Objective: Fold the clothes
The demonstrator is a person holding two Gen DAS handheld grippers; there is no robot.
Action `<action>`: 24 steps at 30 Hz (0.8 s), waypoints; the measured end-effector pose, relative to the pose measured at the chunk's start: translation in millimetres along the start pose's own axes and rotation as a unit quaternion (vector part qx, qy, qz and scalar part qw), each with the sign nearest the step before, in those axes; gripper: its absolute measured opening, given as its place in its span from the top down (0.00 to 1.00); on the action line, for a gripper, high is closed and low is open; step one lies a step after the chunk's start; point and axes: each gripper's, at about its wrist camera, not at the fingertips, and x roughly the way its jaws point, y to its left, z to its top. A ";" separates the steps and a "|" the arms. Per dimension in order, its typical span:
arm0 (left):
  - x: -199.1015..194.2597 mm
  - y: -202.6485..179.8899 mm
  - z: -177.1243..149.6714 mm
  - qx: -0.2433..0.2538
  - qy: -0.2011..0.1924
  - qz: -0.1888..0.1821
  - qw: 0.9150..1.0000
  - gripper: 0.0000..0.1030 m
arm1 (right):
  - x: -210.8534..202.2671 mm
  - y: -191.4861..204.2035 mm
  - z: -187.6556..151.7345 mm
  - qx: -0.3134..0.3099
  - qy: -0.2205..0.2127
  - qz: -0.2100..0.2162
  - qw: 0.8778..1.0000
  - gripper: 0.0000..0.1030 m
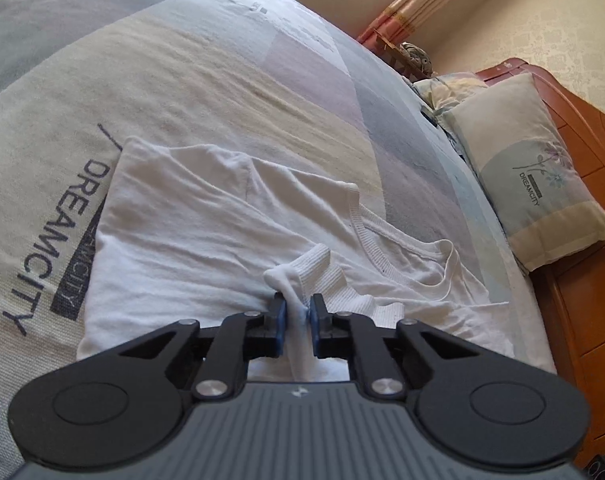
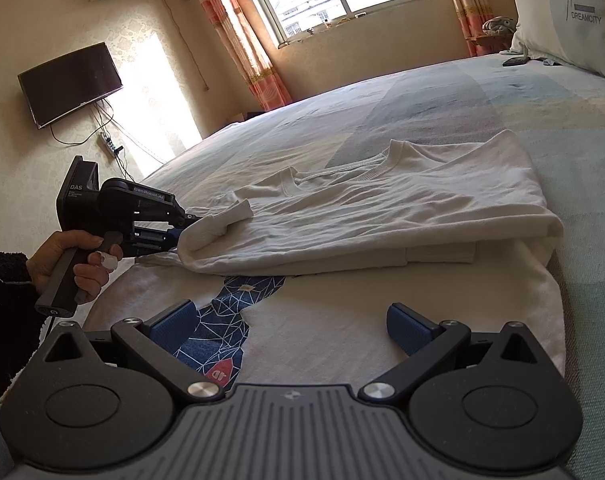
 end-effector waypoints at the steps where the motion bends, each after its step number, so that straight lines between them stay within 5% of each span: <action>1: -4.3 -5.7 4.3 0.011 -0.010 -0.005 1.000 0.94 | 0.0 -0.2 0.0 0.001 0.000 0.000 1.000 0.00; 10: -26.7 -45.2 32.7 0.092 -0.078 -0.039 0.992 0.95 | 0.6 -0.8 0.3 0.003 -0.002 0.001 1.000 0.00; 16: 4.0 -10.6 13.5 0.050 -0.028 0.001 0.998 0.95 | -16.8 10.6 8.6 -0.042 -0.021 -0.016 0.999 0.00; 18: 10.9 2.2 6.2 0.035 -0.017 0.010 0.999 0.95 | -32.2 14.9 14.0 -0.095 -0.042 -0.063 0.993 0.00; 20: 13.3 10.2 1.6 0.021 -0.014 0.005 1.000 0.95 | -40.9 12.4 17.9 -0.146 -0.054 -0.153 0.976 0.00; 24: 9.4 5.4 7.5 0.030 -0.015 -0.001 0.999 0.95 | -28.2 -21.7 24.4 -0.160 0.003 -0.294 0.942 0.00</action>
